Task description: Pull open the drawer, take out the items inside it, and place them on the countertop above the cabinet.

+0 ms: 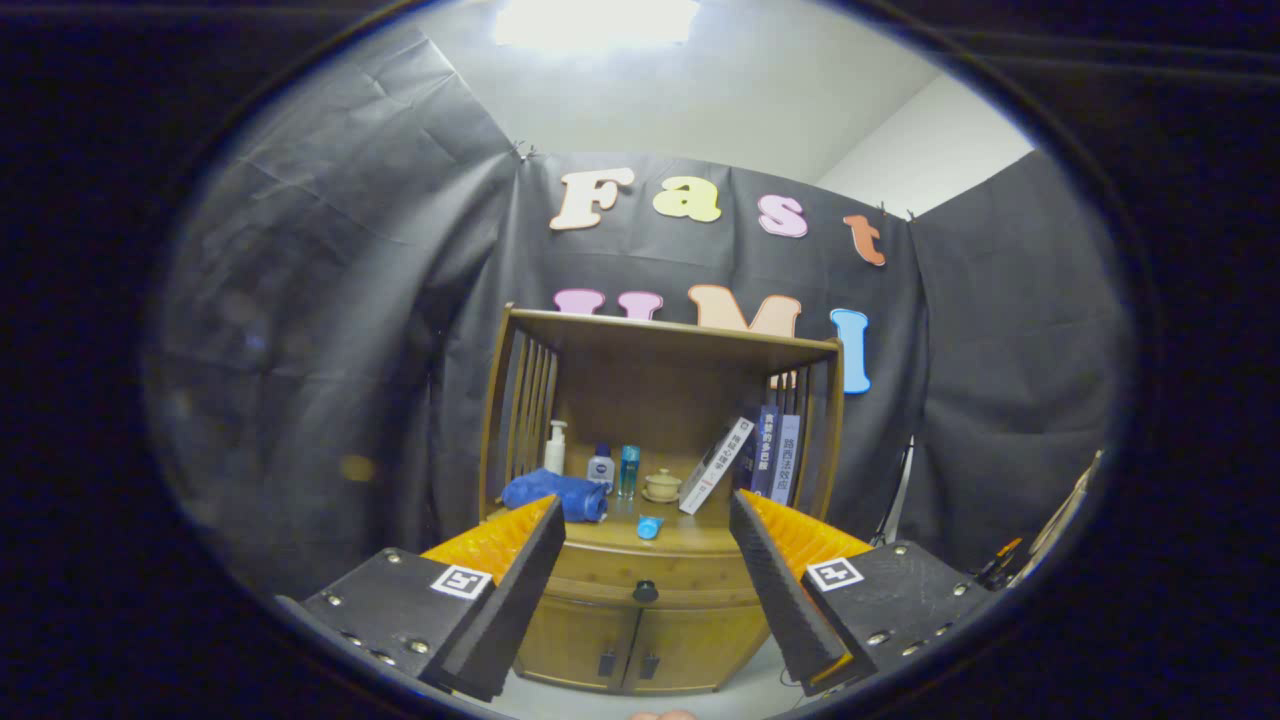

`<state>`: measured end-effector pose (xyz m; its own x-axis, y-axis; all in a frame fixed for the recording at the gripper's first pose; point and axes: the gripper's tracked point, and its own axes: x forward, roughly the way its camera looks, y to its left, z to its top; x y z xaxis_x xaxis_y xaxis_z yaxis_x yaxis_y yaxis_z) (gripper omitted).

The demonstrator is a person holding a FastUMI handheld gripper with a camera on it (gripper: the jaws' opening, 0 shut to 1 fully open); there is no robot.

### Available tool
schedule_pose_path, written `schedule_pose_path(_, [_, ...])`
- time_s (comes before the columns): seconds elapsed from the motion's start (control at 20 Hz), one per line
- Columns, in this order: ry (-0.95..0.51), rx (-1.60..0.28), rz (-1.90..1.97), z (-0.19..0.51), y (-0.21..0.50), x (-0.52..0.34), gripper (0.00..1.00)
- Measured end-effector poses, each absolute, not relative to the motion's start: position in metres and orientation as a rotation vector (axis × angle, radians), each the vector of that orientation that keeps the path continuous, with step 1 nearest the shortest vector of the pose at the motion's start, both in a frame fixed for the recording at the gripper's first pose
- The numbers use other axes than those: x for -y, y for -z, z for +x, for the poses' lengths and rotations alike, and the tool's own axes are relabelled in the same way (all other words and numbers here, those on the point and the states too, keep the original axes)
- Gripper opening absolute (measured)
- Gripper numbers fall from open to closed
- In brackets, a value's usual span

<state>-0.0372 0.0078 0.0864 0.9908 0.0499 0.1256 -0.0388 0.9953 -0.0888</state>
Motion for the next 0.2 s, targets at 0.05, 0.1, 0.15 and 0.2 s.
schedule_pose_path(0.05, [-0.053, 0.109, -0.074, -0.041, -0.077, -0.009, 0.99])
schedule_pose_path(0.1, [-0.064, 0.093, -0.063, -0.043, -0.068, -0.01, 0.99])
schedule_pose_path(0.15, [-0.068, 0.082, -0.057, -0.045, -0.063, -0.01, 0.99])
schedule_pose_path(0.2, [-0.071, 0.072, -0.058, -0.048, -0.058, -0.01, 0.99])
